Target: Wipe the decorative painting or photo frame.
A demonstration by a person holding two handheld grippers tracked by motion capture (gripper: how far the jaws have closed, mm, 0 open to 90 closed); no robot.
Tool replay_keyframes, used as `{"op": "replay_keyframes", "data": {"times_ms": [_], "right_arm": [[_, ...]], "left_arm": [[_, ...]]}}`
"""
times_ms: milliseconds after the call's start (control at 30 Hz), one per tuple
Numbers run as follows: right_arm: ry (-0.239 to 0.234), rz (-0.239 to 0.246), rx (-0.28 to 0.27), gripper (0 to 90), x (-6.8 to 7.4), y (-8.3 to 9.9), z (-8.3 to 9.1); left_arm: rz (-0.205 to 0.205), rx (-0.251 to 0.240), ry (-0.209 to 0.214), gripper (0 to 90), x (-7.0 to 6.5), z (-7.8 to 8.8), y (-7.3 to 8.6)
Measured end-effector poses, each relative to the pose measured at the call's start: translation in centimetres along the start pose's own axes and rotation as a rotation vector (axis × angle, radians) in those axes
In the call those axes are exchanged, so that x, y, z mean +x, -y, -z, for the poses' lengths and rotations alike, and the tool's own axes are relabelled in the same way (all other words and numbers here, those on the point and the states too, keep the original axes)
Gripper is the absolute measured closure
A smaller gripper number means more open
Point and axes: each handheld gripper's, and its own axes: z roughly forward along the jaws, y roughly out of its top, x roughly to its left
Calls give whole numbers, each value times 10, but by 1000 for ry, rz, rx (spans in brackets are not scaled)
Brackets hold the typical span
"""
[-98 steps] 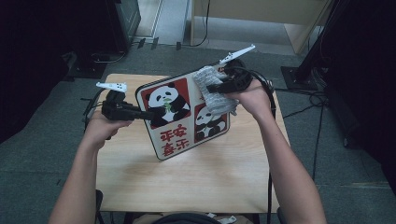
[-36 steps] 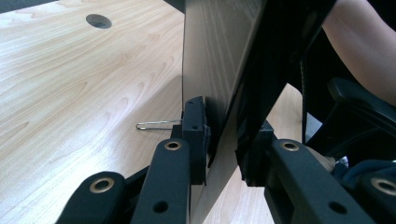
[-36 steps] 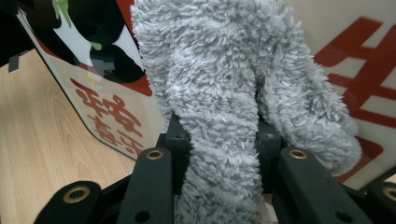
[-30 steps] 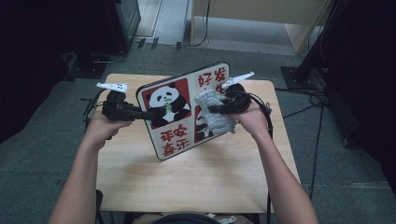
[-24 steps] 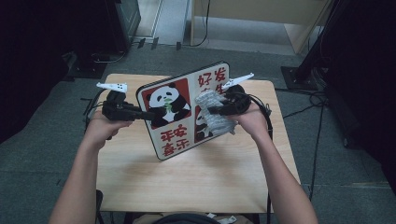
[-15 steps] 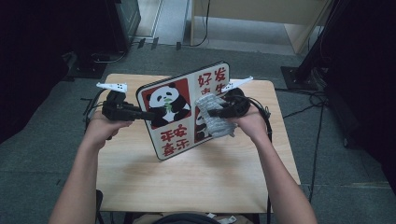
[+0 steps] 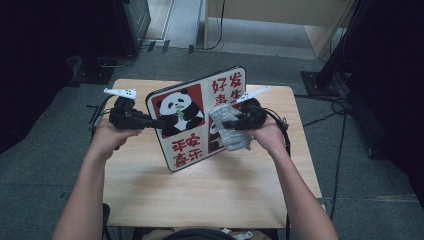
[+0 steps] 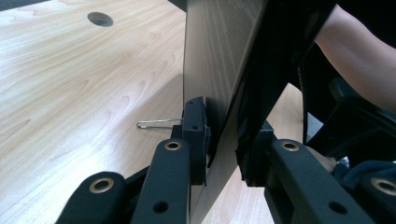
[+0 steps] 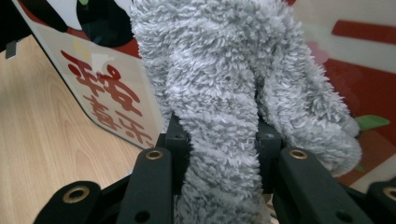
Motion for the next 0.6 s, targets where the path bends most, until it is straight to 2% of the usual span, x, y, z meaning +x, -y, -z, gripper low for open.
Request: {"op": "replay_keyframes", "data": {"times_ms": [167, 600], "right_arm": [[-2, -1, 4, 681, 0, 4, -2], [-4, -3, 22, 682, 0, 12, -7]], "left_arm": [[-17, -4, -7, 769, -1, 0, 0], [-19, -14, -16, 773, -1, 0, 1]]}}
